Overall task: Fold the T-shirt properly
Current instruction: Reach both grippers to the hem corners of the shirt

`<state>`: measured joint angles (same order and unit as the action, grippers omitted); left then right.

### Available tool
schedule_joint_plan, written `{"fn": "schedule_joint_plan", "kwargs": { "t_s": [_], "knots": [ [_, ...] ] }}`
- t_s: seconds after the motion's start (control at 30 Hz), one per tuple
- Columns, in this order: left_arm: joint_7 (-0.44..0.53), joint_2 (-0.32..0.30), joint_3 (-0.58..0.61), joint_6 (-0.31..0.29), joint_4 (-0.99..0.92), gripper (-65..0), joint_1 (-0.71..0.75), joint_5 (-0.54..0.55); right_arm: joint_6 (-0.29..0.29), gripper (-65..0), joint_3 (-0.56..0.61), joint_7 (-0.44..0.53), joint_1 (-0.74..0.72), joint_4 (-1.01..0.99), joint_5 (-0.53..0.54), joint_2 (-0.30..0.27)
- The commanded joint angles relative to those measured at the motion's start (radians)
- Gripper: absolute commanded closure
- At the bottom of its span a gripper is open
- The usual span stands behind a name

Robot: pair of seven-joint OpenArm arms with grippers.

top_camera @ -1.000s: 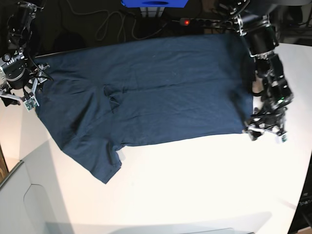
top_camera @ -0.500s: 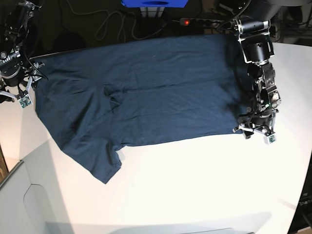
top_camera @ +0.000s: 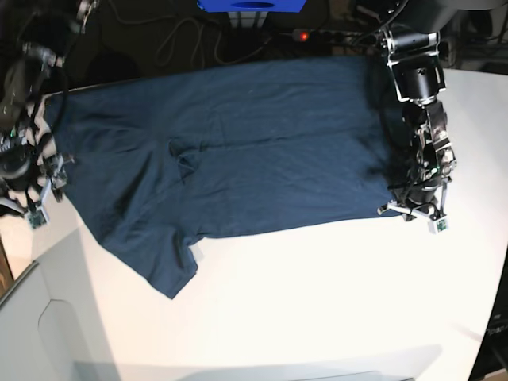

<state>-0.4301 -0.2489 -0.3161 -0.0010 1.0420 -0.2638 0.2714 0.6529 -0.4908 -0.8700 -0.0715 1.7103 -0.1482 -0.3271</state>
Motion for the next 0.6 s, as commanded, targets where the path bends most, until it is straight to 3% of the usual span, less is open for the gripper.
{"fn": "schedule_joint_plan", "kwargs": {
  "t_s": [0.0, 0.2, 0.37, 0.57],
  "knots": [
    [-0.009, -0.01, -0.001, 0.003, 0.013, 0.0, -0.016, -0.004, 0.011, -45.5, 0.008, 0.002, -0.06, -0.04, -0.011, -0.016],
    [-0.009, -0.011, -0.001, 0.002, 0.007, 0.0, -0.045, -0.004, 0.011, -45.5, 0.096, 0.031, -0.356, -0.471, -0.011, -0.011],
    [-0.006, -0.011, 0.036, 0.002, 0.001, 0.0, -0.078, -0.004, 0.005, -45.5, 0.148, 0.17, -0.537, -0.786, -0.011, 0.004],
    [-0.009, -0.011, 0.074, 0.002, 0.002, 0.0, -0.11, -0.004, -0.12, -45.5, 0.264, 0.4, -0.627, -1.005, -0.011, 0.023]
  ]
}}
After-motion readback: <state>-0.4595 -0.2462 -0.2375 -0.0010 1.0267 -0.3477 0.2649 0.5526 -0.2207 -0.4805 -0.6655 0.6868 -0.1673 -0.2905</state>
